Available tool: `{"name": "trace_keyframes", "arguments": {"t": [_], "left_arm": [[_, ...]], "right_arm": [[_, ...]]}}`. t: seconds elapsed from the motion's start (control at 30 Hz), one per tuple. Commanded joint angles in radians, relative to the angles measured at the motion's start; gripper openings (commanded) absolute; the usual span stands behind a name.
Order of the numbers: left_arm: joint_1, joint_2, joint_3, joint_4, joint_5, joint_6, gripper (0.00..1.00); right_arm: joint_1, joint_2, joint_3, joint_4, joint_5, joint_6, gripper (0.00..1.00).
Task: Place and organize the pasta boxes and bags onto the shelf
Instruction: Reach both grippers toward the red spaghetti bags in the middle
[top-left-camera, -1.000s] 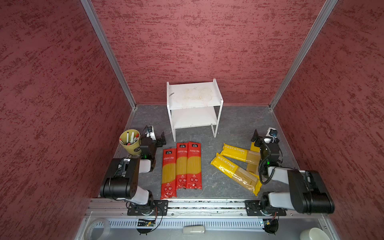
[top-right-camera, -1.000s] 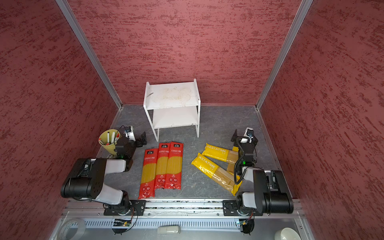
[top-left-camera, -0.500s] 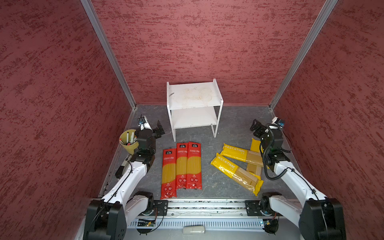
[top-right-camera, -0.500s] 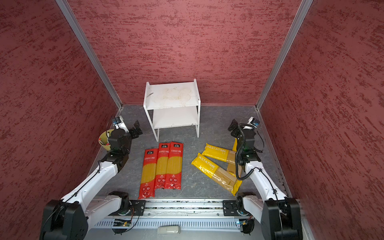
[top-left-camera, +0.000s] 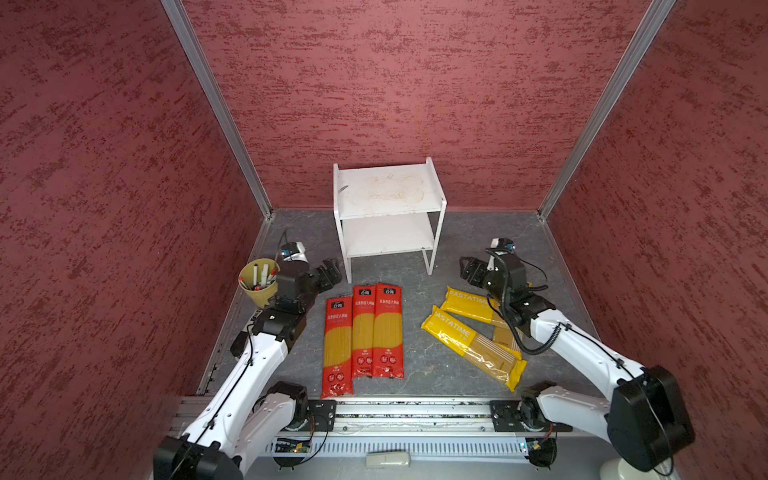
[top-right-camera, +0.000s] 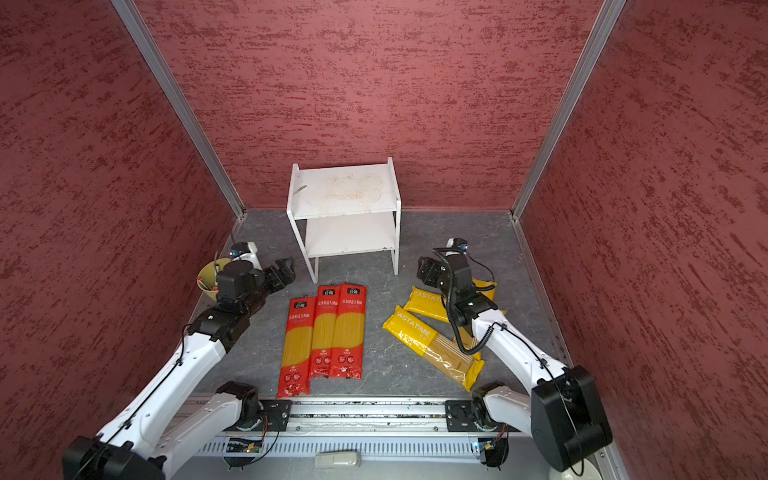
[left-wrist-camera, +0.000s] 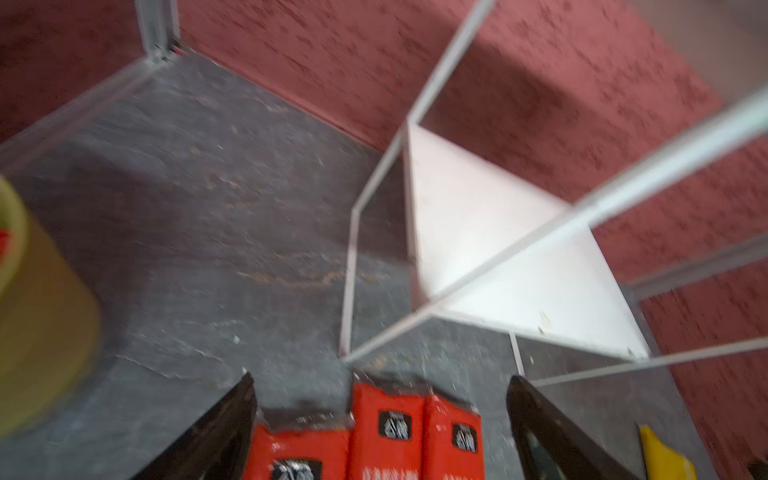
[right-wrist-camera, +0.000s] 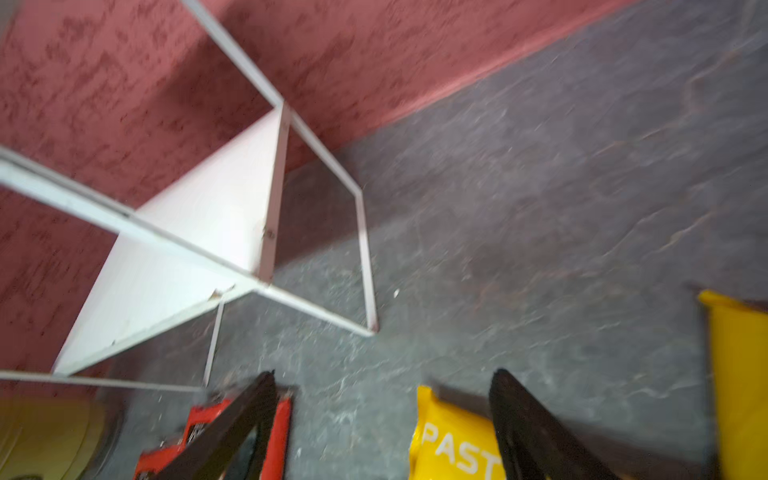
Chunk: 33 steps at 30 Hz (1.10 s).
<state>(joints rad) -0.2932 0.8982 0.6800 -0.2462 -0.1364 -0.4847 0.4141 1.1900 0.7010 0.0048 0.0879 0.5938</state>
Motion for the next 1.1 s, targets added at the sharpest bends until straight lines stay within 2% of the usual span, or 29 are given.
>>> {"name": "trace_keyframes", "arguments": {"t": [0.0, 0.1, 0.23, 0.33, 0.47, 0.57, 0.77, 0.93, 1.07], "left_arm": [[-0.154, 0.005, 0.032, -0.171, -0.161, -0.033, 0.93], [-0.294, 0.03, 0.021, -0.22, -0.185, -0.105, 0.93], [-0.474, 0.067, -0.015, -0.214, -0.213, -0.209, 0.93], [-0.541, 0.101, -0.054, -0.175, -0.199, -0.281, 0.92], [-0.551, 0.163, -0.068, -0.161, -0.162, -0.312, 0.89], [-0.547, 0.223, -0.06, -0.139, -0.106, -0.289, 0.89], [-0.515, 0.337, -0.018, -0.124, 0.025, -0.298, 0.89], [-0.482, 0.339, -0.059, -0.036, 0.098, -0.334, 0.88], [-0.438, 0.312, -0.098, 0.001, 0.158, -0.349, 0.82]], "right_arm": [[0.094, 0.006, 0.031, -0.082, 0.034, 0.051, 0.77], [0.192, 0.02, 0.005, -0.054, 0.003, 0.103, 0.71], [0.311, 0.113, 0.01, -0.026, -0.031, 0.181, 0.66], [0.382, 0.201, 0.021, 0.034, -0.082, 0.241, 0.62], [0.438, 0.331, 0.047, 0.081, -0.129, 0.295, 0.62], [0.439, 0.388, 0.037, 0.139, -0.161, 0.341, 0.63], [0.439, 0.463, 0.061, 0.143, -0.178, 0.363, 0.67], [0.436, 0.532, 0.058, 0.179, -0.22, 0.409, 0.69], [0.434, 0.563, 0.042, 0.225, -0.247, 0.445, 0.69]]}}
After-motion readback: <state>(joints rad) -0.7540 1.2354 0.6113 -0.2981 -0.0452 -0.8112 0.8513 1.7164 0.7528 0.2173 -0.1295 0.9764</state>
